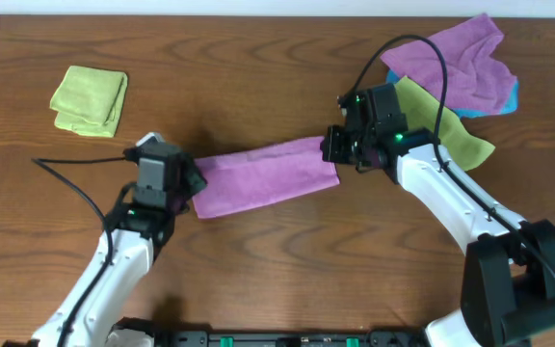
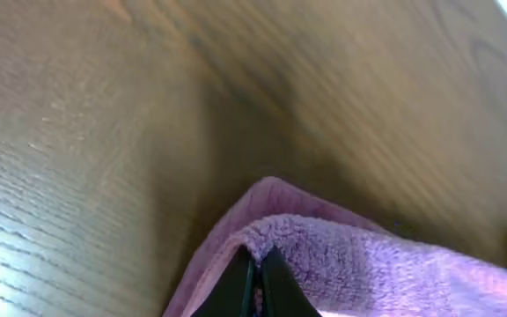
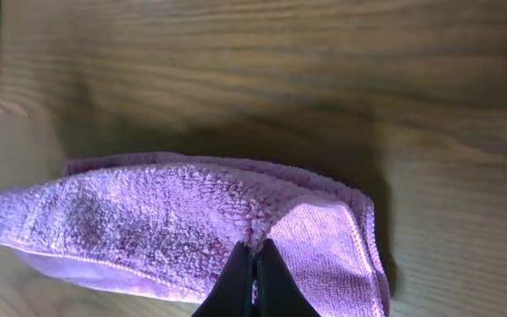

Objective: Fold the cloth

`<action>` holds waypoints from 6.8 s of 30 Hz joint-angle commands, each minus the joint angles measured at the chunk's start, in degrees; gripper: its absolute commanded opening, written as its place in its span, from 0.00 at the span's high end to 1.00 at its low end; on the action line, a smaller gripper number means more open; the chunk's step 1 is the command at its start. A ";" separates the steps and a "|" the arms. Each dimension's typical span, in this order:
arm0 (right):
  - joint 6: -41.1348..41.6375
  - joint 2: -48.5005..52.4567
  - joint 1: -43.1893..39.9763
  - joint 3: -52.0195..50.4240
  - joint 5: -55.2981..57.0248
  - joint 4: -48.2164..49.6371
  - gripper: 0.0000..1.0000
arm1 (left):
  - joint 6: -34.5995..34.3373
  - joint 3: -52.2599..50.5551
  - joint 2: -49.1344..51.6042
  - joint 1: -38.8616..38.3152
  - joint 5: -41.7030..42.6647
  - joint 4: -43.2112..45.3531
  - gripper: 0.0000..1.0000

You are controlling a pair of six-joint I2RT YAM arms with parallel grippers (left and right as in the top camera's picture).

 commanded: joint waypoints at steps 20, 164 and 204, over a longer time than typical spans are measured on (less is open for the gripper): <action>0.87 0.28 0.42 0.63 2.93 -15.80 0.36 | 11.17 0.15 4.74 1.73 15.04 -8.61 0.22; 1.11 4.17 2.78 17.07 33.79 -45.33 0.98 | 26.80 18.93 -23.96 -13.57 -8.96 -36.39 0.94; 0.83 10.60 24.57 17.18 0.70 -24.39 0.36 | 23.65 18.91 -34.80 -13.57 -5.49 -42.77 0.94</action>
